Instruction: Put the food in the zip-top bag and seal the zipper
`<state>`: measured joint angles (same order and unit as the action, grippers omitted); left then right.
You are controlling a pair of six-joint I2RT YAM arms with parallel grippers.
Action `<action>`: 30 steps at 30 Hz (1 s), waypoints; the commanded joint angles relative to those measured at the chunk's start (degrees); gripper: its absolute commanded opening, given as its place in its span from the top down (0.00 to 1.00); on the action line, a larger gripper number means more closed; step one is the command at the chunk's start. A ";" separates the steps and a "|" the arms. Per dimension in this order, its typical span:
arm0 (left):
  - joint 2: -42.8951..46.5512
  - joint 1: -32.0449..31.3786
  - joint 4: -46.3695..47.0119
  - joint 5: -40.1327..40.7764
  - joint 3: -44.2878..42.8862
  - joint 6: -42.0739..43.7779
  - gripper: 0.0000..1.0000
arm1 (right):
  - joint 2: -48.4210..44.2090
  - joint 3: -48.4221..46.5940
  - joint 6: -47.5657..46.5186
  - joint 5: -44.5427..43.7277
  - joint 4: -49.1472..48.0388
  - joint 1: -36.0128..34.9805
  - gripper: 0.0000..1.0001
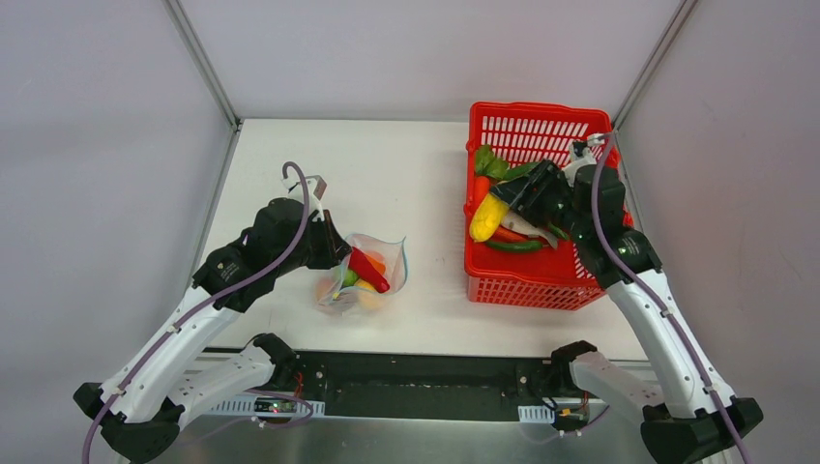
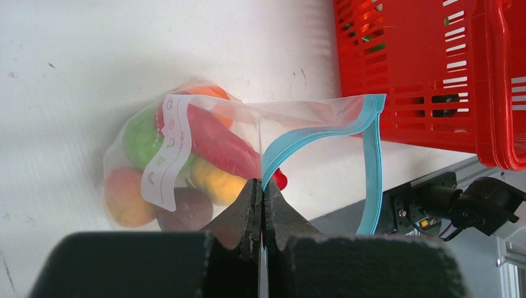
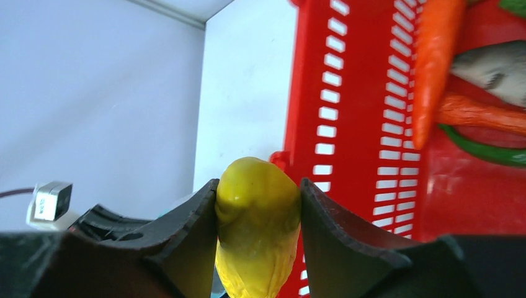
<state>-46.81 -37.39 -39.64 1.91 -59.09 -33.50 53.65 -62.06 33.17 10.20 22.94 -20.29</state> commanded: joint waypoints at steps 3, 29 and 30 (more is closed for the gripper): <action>-0.18 0.56 1.89 -0.61 -1.63 -0.43 1.00 | 2.42 -2.93 2.81 -2.36 -6.99 -9.77 0.76; -0.09 0.56 0.09 0.23 -2.81 -0.43 1.00 | 19.87 -9.08 -13.43 -28.15 -26.26 -44.36 0.78; -0.12 0.56 0.04 0.15 -2.93 -0.43 1.00 | 20.28 -9.11 -14.05 -29.01 -26.46 -44.79 0.79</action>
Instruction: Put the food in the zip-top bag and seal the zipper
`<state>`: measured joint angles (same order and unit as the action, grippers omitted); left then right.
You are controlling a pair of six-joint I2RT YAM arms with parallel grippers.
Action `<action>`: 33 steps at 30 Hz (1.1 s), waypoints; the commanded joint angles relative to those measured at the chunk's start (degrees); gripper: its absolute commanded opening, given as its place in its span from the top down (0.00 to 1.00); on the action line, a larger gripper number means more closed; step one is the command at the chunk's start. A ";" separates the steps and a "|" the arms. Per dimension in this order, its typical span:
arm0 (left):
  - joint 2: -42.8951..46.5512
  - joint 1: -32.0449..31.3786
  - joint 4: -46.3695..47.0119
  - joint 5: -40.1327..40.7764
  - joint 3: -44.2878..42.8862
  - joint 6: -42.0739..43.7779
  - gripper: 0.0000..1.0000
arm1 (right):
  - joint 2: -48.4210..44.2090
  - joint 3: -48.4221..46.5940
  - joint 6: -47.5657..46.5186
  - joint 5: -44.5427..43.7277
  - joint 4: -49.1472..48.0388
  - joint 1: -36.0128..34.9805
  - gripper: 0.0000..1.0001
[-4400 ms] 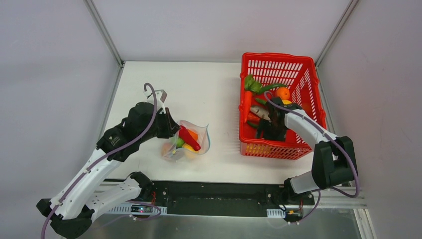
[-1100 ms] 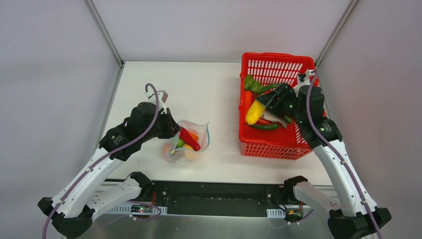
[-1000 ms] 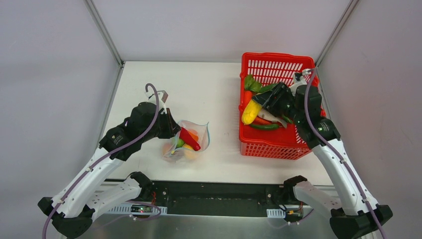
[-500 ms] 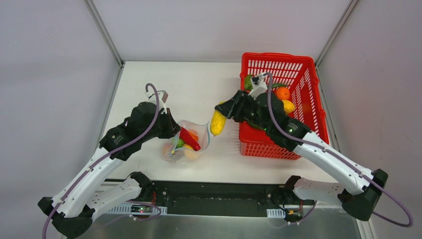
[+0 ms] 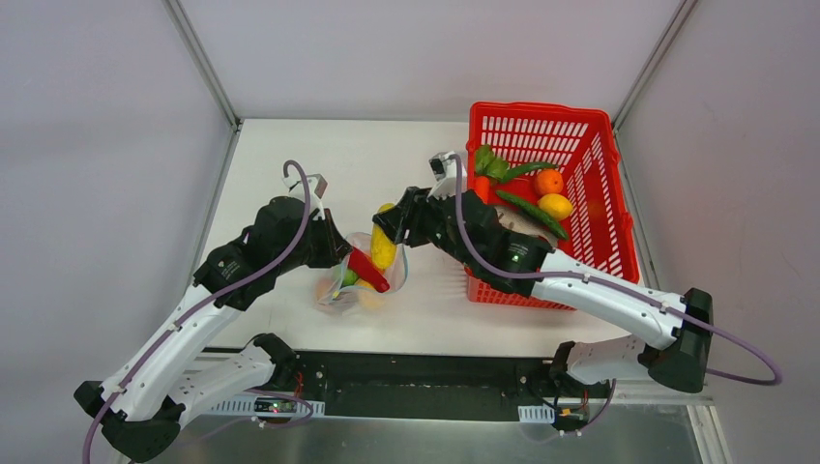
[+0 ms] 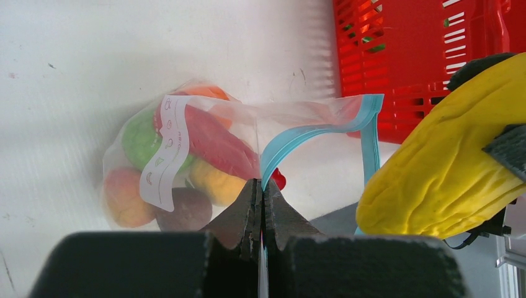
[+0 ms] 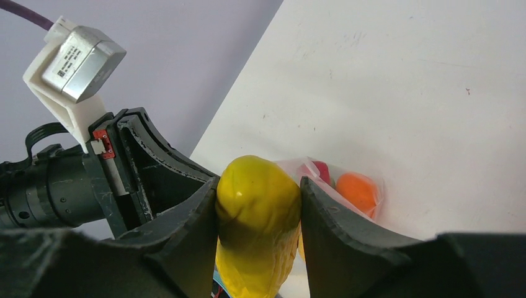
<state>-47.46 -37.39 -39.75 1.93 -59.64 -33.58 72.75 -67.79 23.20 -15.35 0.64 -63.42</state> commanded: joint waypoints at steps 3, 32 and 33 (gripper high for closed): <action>0.39 0.56 -0.14 0.04 -2.70 -0.21 1.00 | 2.22 -3.35 -5.75 -4.34 -4.89 -2.73 0.79; 0.94 0.56 0.00 0.09 -2.33 -0.25 1.00 | 7.95 -4.55 -14.77 -10.32 -7.64 -7.02 0.79; 0.89 0.56 0.02 0.07 -2.33 -0.25 1.00 | 8.18 -4.40 -14.81 -9.94 -8.08 -7.07 0.79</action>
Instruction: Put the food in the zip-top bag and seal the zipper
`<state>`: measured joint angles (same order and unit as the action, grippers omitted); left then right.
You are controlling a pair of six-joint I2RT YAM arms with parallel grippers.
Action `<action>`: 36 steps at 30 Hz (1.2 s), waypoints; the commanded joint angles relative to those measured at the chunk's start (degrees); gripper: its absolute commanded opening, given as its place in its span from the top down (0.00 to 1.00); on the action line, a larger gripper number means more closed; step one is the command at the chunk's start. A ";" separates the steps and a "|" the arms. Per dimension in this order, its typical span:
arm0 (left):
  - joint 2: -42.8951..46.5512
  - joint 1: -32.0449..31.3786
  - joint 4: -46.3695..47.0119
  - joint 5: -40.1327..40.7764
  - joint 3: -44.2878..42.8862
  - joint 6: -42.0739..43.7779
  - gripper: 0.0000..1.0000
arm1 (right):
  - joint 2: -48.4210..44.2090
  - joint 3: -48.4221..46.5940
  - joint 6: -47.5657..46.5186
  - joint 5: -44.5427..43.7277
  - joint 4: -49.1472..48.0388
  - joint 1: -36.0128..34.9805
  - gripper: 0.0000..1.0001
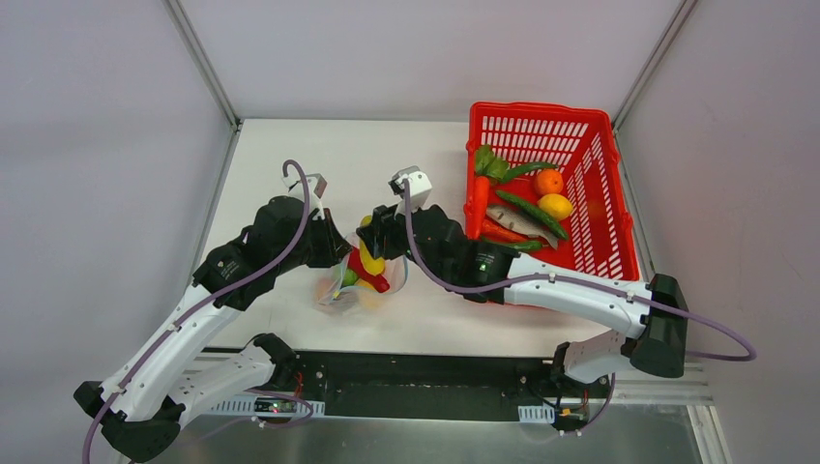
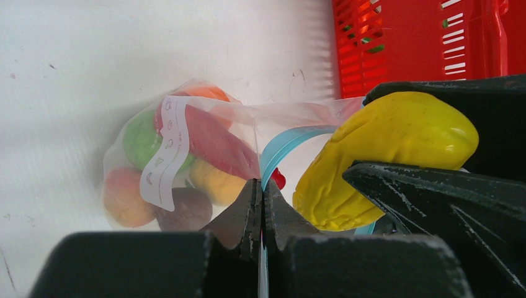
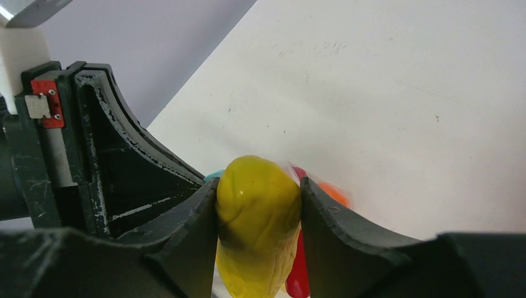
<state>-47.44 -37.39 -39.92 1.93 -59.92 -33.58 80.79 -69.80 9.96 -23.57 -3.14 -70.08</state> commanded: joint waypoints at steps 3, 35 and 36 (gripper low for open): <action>0.73 0.56 0.27 0.00 -2.30 -0.34 1.00 | 1.44 -2.42 -1.85 -0.45 -4.98 -0.77 0.79; 3.43 1.60 -4.03 9.26 -2.30 -1.55 1.00 | -11.10 0.06 -0.97 0.49 2.35 -0.99 0.26; 3.34 1.69 -3.96 8.76 -2.34 -1.35 1.00 | -12.20 -0.06 -0.82 -2.64 5.29 -0.33 0.26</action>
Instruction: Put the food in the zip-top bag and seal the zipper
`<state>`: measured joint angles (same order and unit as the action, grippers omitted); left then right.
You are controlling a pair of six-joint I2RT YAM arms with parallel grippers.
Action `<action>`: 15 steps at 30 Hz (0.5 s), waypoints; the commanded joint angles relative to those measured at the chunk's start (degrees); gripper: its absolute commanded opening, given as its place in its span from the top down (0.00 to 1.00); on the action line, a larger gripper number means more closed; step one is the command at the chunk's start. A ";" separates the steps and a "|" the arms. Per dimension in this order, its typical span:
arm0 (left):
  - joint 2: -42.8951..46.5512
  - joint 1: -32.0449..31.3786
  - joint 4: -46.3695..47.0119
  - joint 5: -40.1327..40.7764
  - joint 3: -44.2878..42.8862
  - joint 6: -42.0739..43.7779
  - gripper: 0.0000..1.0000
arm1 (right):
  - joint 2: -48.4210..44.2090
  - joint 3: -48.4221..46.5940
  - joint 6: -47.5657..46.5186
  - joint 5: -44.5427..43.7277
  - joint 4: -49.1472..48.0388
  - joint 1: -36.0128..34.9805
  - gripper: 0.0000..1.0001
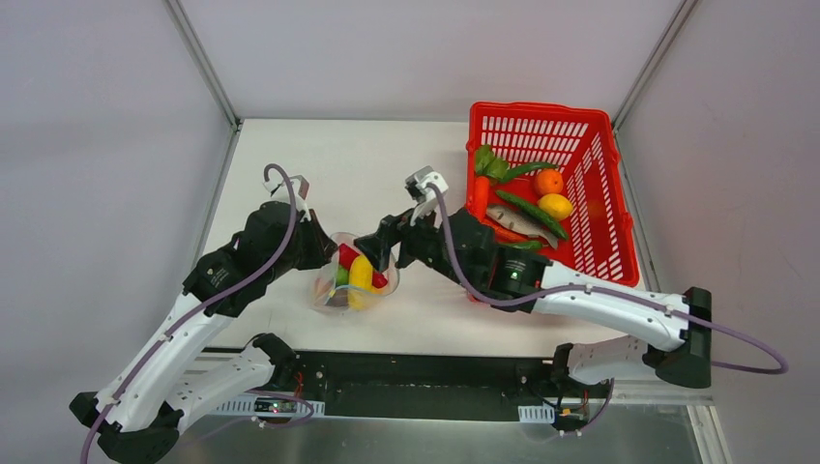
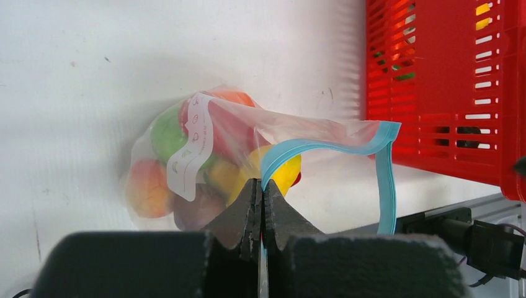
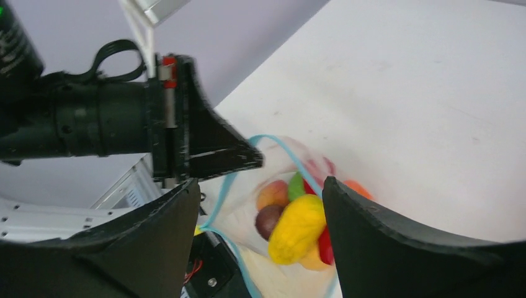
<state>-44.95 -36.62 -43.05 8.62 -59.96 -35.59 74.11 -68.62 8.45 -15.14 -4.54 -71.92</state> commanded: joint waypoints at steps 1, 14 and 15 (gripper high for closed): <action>0.70 0.94 -0.51 1.51 -2.18 0.77 1.00 | -6.64 -1.25 1.13 -13.69 9.63 2.52 0.25; -0.08 0.94 4.10 -2.64 0.84 -0.09 1.00 | -12.74 -3.21 10.84 -4.63 59.39 44.36 0.20; -0.24 0.94 4.14 -2.93 0.93 -0.09 1.00 | -12.45 -2.43 10.77 -3.51 60.91 46.85 0.18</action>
<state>-45.08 -36.27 -42.00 7.42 -59.83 -35.57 60.58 -70.02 17.61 -23.38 38.35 -33.41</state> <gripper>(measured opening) 0.009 0.791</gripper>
